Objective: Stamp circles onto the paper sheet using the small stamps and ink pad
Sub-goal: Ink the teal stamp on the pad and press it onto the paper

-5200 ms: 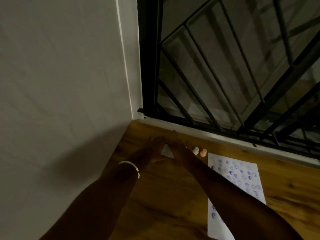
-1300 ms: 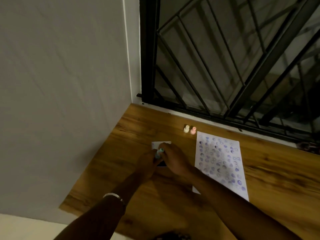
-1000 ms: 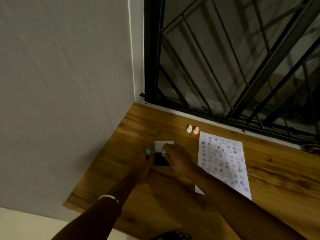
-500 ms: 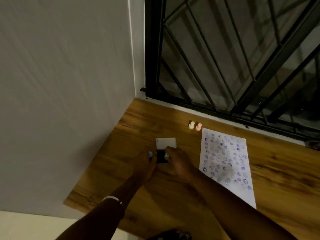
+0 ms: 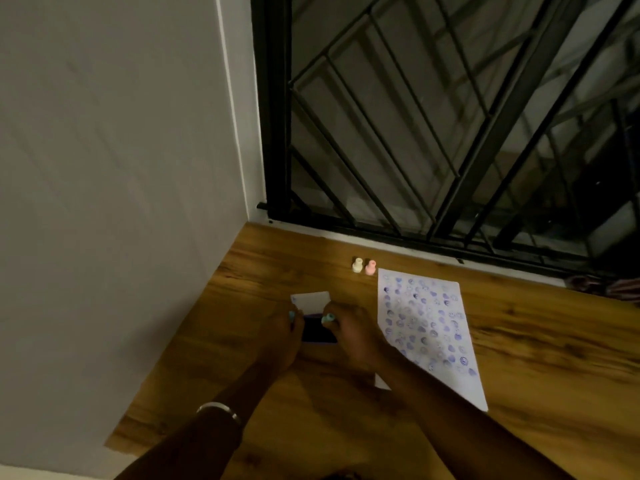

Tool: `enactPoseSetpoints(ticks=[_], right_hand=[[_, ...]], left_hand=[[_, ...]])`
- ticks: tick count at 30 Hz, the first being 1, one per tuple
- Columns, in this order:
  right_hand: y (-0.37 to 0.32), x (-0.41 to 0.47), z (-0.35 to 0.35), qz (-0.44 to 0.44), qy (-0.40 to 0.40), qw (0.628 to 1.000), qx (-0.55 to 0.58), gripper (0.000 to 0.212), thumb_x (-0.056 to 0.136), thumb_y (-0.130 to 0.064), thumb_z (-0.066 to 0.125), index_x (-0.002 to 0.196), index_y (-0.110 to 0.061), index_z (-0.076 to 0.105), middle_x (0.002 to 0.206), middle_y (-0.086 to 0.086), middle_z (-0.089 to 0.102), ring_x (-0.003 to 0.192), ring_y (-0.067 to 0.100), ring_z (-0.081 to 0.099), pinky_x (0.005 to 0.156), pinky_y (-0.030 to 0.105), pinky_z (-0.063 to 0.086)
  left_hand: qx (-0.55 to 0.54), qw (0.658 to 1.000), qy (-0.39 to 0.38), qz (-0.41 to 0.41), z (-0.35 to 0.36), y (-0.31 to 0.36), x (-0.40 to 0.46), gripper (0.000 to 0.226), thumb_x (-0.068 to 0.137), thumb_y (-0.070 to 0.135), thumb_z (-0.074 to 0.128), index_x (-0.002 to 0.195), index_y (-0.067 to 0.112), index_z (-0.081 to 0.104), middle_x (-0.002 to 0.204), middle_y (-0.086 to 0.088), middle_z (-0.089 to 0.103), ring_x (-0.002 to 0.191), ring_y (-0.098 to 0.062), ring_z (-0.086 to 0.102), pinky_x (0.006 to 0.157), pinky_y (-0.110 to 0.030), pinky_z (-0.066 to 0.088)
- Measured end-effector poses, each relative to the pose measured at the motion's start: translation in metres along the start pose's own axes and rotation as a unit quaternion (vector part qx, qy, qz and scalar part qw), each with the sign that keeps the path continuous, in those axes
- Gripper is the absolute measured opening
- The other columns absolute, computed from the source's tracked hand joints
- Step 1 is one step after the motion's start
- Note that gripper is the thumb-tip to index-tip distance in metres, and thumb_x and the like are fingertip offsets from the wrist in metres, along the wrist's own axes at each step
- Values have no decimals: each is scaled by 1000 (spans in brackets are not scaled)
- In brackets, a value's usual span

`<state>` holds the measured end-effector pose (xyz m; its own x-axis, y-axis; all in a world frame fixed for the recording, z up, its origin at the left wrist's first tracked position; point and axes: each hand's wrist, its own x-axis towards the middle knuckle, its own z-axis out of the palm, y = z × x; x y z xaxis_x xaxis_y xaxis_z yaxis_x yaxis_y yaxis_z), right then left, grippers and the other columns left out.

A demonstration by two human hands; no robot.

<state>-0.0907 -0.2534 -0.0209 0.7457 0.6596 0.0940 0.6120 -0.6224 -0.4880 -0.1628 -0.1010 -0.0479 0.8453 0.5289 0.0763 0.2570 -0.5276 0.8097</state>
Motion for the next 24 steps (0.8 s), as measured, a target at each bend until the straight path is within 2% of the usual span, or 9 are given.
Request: enactPoseSetpoints(ticks=[2, 4, 5, 7, 9, 12, 15, 18, 24], right_hand=[[14, -13, -9, 27, 17, 999, -10, 17, 95, -22, 54, 110, -19, 60, 105, 5, 70, 95, 18, 65, 80, 34, 56], [31, -29, -19, 47, 27, 998, -22, 15, 95, -25, 54, 107, -19, 61, 96, 4, 71, 87, 15, 67, 73, 27, 56], [40, -39, -25, 59, 32, 997, -27, 13, 95, -25, 54, 104, -19, 61, 93, 3, 71, 84, 13, 67, 70, 24, 54], [57, -58, -38, 88, 38, 994, -54, 11, 94, -25, 55, 101, -19, 60, 91, 2, 71, 81, 12, 66, 67, 20, 48], [74, -78, -50, 127, 39, 988, -78, 11, 94, -26, 53, 101, -19, 58, 92, 3, 69, 81, 16, 65, 67, 23, 48], [93, -105, -66, 181, 41, 979, -88, 14, 96, -27, 48, 103, -18, 55, 94, 6, 68, 81, 20, 63, 68, 29, 47], [105, -127, -78, 211, 54, 970, -109, 15, 94, -24, 48, 104, -16, 56, 95, 9, 68, 81, 23, 61, 69, 30, 47], [113, -145, -82, 222, 49, 966, -122, 16, 92, -18, 50, 105, -15, 58, 97, 10, 69, 82, 24, 62, 72, 33, 51], [121, -160, -82, 221, 27, 967, -125, 24, 88, -19, 55, 112, -17, 58, 110, 11, 66, 99, 30, 60, 82, 38, 49]], left_hand=[[3, 999, -16, 40, 11, 7, -2, 15, 97, 22, 49, 97, 10, 58, 89, -13, 66, 80, -28, 65, 65, -32, 51], [22, 996, -49, 73, 23, 11, -4, 2, 97, 24, 49, 96, 24, 50, 88, -7, 64, 77, -22, 64, 57, -27, 50], [32, 994, -72, 77, 31, 14, -7, 2, 97, 26, 48, 96, 28, 47, 93, -6, 63, 80, -20, 63, 61, -30, 55], [49, 990, -113, 67, 46, 21, -13, 6, 97, 29, 46, 101, 34, 45, 108, -4, 61, 97, -19, 59, 83, -37, 56], [54, 986, -132, 85, 62, 31, -20, 10, 99, 32, 40, 106, 37, 46, 110, 2, 61, 100, -14, 56, 86, -32, 49], [77, 973, -151, 159, 81, 48, -32, 18, 100, 39, 30, 107, 34, 46, 94, 4, 66, 84, -12, 63, 72, -34, 56], [100, 962, -176, 185, 98, 59, -42, 25, 100, 43, 32, 111, 27, 47, 90, 1, 68, 75, -16, 66, 64, -35, 58], [117, 954, -179, 212, 110, 63, -52, 27, 99, 44, 35, 114, 24, 47, 91, -1, 67, 71, -14, 63, 59, -29, 54], [123, 947, -173, 242, 117, 59, -65, 27, 98, 43, 37, 114, 24, 47, 91, 0, 66, 70, -13, 62, 60, -32, 56]])
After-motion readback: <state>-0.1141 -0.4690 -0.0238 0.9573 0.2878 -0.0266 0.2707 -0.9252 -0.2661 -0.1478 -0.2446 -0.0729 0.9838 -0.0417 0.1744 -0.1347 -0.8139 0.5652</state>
